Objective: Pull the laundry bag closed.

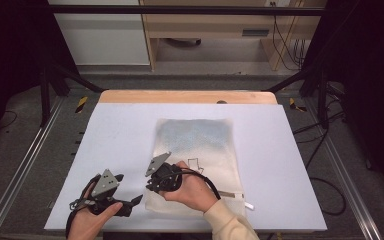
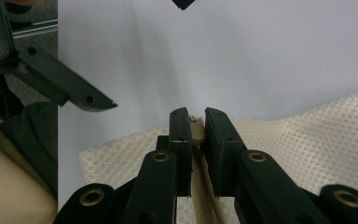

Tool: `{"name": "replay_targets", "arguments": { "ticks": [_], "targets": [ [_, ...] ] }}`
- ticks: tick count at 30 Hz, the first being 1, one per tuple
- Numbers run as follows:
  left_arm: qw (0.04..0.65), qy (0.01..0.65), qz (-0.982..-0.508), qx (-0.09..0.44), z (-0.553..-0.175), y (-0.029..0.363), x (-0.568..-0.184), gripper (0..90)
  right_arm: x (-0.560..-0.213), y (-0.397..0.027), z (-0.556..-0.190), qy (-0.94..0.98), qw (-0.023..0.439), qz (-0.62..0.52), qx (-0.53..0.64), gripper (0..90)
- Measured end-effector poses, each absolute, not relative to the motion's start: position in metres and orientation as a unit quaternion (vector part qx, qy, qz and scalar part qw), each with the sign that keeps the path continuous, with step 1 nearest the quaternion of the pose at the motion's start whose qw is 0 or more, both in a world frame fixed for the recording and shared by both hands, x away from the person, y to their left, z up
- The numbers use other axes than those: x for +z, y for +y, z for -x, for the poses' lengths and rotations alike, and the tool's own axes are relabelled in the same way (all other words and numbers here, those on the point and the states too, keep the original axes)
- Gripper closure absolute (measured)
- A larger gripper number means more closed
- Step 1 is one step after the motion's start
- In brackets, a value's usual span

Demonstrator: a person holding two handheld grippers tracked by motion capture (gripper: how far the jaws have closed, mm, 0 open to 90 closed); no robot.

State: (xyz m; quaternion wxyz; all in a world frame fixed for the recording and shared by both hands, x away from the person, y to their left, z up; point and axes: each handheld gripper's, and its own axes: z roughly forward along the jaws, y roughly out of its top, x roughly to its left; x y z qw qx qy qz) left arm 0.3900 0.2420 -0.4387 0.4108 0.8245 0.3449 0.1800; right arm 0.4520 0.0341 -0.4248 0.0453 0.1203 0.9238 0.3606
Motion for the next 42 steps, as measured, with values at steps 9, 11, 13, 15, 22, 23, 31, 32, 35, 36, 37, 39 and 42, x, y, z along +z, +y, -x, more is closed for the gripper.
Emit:
{"name": "replay_targets", "arguments": {
  "ticks": [9,11,13,15,22,23,31,32,35,36,37,39,42],
  "targets": [
    [0.409,0.328,-0.832,0.179,-0.387,0.230,-0.440,4.6,-0.425,0.035,-0.451,0.923,0.048,-0.120,0.362,81.6],
    [0.409,0.326,-0.833,0.178,-0.387,0.227,-0.441,4.6,-0.425,0.035,-0.451,0.923,0.048,-0.120,0.362,81.6],
    [0.409,0.319,-0.837,0.174,-0.386,0.222,-0.442,4.6,-0.425,0.035,-0.451,0.924,0.049,-0.118,0.362,81.6],
    [0.408,0.316,-0.839,0.176,-0.386,0.219,-0.443,4.8,-0.425,0.035,-0.451,0.924,0.049,-0.118,0.362,81.6],
    [0.402,0.314,-0.842,0.177,-0.388,0.215,-0.445,6.2,-0.424,0.034,-0.451,0.924,0.050,-0.117,0.361,81.6],
    [0.402,0.313,-0.842,0.177,-0.388,0.214,-0.446,6.5,-0.424,0.034,-0.451,0.924,0.051,-0.114,0.362,81.6],
    [0.406,0.330,-0.837,0.158,-0.396,0.211,-0.450,11.2,-0.422,0.034,-0.451,0.923,0.052,-0.116,0.364,81.6],
    [0.406,0.331,-0.837,0.156,-0.397,0.211,-0.451,11.8,-0.422,0.033,-0.451,0.924,0.054,-0.112,0.362,81.6],
    [0.407,0.335,-0.837,0.148,-0.400,0.210,-0.453,13.9,-0.420,0.033,-0.450,0.921,0.055,-0.119,0.367,81.6],
    [0.405,0.334,-0.838,0.147,-0.400,0.209,-0.453,14.8,-0.420,0.033,-0.450,0.921,0.056,-0.120,0.367,81.6],
    [0.402,0.332,-0.841,0.148,-0.400,0.209,-0.454,15.6,-0.420,0.033,-0.450,0.921,0.056,-0.120,0.367,81.6],
    [0.398,0.333,-0.843,0.145,-0.401,0.208,-0.455,16.9,-0.419,0.033,-0.450,0.920,0.058,-0.121,0.369,81.7],
    [0.396,0.336,-0.843,0.138,-0.401,0.208,-0.456,19.4,-0.419,0.033,-0.450,0.919,0.059,-0.122,0.370,81.7]
  ]
}}
